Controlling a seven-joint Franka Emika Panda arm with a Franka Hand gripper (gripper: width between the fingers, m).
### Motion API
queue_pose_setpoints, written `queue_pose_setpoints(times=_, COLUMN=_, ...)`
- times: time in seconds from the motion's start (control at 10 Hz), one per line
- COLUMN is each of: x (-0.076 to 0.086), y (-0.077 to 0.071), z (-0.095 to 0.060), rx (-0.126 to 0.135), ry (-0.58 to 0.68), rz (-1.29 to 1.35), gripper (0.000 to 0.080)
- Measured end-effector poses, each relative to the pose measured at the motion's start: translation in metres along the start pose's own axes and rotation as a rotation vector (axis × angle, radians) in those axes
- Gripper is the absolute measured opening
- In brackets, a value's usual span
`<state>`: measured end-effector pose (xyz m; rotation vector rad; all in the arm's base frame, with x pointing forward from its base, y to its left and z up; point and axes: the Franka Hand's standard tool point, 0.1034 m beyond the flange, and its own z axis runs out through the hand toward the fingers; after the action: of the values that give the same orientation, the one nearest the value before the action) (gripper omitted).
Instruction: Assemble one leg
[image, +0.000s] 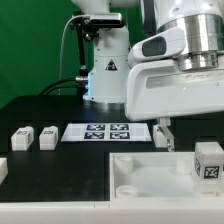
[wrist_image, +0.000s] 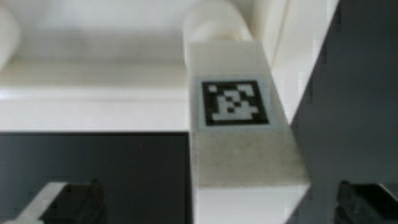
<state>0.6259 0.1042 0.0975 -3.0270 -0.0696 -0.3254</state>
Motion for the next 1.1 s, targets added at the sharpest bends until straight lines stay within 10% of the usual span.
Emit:
queue_pose_setpoints(times=0.4, x=0.010, y=0.003, z=0.013, rx=0.032, ry=-0.345, rz=0.051, gripper=0.0649)
queue_pose_setpoints(times=0.6, x=0.019, y=0.002, z=0.019, rx=0.029, ry=-0.316, rz=0.055, gripper=0.0649)
queue_pose_setpoints(times=0.9, x=0.019, y=0.002, z=0.019, rx=0.021, ry=-0.318, rz=0.109, gripper=0.0290)
queue_pose_setpoints(times=1.1, x=0.019, y=0.002, z=0.019, rx=-0.007, ry=-0.320, rz=0.297, gripper=0.0290)
